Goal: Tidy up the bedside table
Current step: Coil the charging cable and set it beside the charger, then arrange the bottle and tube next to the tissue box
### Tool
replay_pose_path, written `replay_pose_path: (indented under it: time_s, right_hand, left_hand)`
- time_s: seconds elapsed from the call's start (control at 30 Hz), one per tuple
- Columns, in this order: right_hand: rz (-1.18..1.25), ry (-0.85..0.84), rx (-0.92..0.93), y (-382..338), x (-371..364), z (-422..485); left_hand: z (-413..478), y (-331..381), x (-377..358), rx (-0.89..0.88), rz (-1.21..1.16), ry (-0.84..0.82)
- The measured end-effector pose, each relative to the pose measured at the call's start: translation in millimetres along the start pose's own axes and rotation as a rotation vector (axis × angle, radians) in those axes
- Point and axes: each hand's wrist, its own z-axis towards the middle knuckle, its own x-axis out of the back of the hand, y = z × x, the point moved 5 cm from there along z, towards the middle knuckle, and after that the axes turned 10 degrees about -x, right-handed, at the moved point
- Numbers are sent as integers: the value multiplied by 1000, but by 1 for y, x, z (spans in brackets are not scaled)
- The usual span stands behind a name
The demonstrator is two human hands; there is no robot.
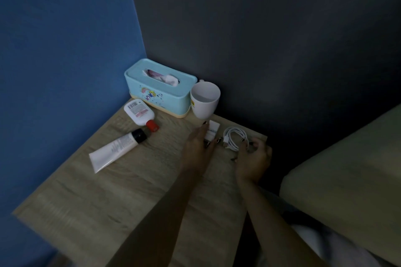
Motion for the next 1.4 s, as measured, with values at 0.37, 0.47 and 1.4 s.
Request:
replay_pose_path:
  time_s: [0.37, 0.47, 1.4]
  right_hand:
    - [-18, 2, 11, 1, -2, -1]
    - [-21, 0, 26, 3, -3, 1]
    - [-37, -319, 47, 7, 23, -83]
  left_hand:
    - [1, -1, -1, -23, 14, 13]
    - [1, -2, -2, -27, 8, 17]
    - [-152, -60, 177, 199, 222, 174]
